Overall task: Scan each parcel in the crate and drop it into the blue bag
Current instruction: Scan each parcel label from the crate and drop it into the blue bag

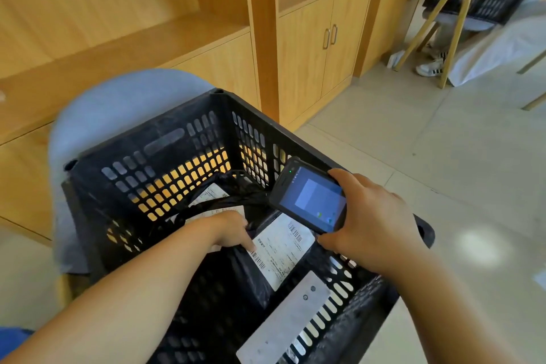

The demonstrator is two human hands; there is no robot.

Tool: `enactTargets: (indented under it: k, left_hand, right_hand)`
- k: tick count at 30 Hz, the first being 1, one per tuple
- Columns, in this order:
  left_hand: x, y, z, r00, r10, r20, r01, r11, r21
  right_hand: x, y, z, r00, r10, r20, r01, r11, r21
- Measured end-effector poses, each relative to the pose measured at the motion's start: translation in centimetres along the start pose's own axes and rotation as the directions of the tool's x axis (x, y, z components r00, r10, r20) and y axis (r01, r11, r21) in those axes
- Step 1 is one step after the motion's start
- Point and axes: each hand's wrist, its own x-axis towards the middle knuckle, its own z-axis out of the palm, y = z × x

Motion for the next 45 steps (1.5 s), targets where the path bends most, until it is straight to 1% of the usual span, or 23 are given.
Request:
enactTargets:
  k: [2,4,7,9,12,13,15,17,19,22,23,25,29,34,39,45]
  left_hand:
    - [-1.1,0.4,0.1,0.999,0.012,0.042,-0.008,0.995,-0.098]
    - [-2.7,0.7,0.4,0.999,0.025,0.036,-0.018,0.98,-0.196]
    - [-4.8,0.5,1.0,0.994,0.051,-0.093,-0.074,0.963,-0.26]
    - [-6.3,-0.1,1.3,0.985,0.041,-0.168,-0.099,0.93,-0.354]
    - [-8.8,-1.6,1.7,0.956,-0.012,-0.294,-0.157,0.823,-0.545]
    - [-9.8,-2.1,1.8,0.932,-0.025,-0.362,-0.202,0.794,-0.573]
    - [-11.7,-3.0,2.4,0.855,-0.049,-0.516,-0.301,0.763,-0.572]
    - [-13.6,-3.9,3.0,0.754,-0.08,-0.652,-0.396,0.737,-0.548]
    - [-15.4,-4.8,3.5,0.645,-0.116,-0.755,-0.465,0.725,-0.508]
    - [-17.8,-6.0,4.3,0.489,-0.168,-0.856,-0.507,0.744,-0.435]
    - [-18.5,-6.4,4.5,0.454,-0.173,-0.874,-0.526,0.74,-0.42]
    - [-19.8,-7.1,4.9,0.413,-0.179,-0.893,-0.569,0.715,-0.407]
    - [-21.5,-8.0,5.6,0.38,-0.205,-0.902,-0.606,0.681,-0.41]
    - [-23.2,-8.3,6.5,0.342,-0.24,-0.908,-0.629,0.66,-0.411]
    - [-24.3,-8.3,6.9,0.318,-0.242,-0.917,-0.657,0.64,-0.397]
    - [-25.5,-8.8,7.5,0.322,-0.258,-0.911,-0.693,0.591,-0.412]
  right_hand:
    - [-0.6,0.0,-0.6,1.0,0.011,-0.007,-0.011,1.0,0.003]
    - [-1.3,0.0,-1.2,1.0,0.023,-0.01,-0.023,1.0,0.018]
    - [-2.7,0.1,-2.0,0.998,0.053,-0.042,-0.05,0.997,0.053]
    - [-3.7,0.2,-2.4,0.995,0.074,-0.061,-0.069,0.995,0.067]
    - [-5.2,0.3,-2.8,0.992,0.107,-0.074,-0.1,0.991,0.084]
    - [-5.7,0.3,-2.9,0.99,0.117,-0.081,-0.109,0.99,0.09]
    - [-6.8,0.2,-3.0,0.986,0.133,-0.102,-0.122,0.987,0.109]
    - [-7.8,0.0,-3.1,0.981,0.147,-0.123,-0.13,0.981,0.141]
    - [-8.6,-0.4,-3.2,0.98,0.15,-0.131,-0.129,0.978,0.161]
    - [-9.9,-1.1,-3.6,0.984,0.122,-0.131,-0.1,0.982,0.161]
    - [-10.3,-1.4,-3.7,0.985,0.111,-0.131,-0.089,0.983,0.162]
    - [-11.0,-2.0,-4.1,0.988,0.084,-0.132,-0.062,0.985,0.16]
    - [-12.3,-3.0,-5.0,0.991,0.025,-0.131,-0.007,0.99,0.138]
    - [-13.5,-3.9,-5.7,0.993,-0.032,-0.111,0.05,0.986,0.16]
    - [-14.2,-4.2,-6.0,0.992,-0.036,-0.118,0.056,0.983,0.173]
    - [-14.9,-4.9,-5.9,0.991,-0.058,-0.121,0.076,0.986,0.147]
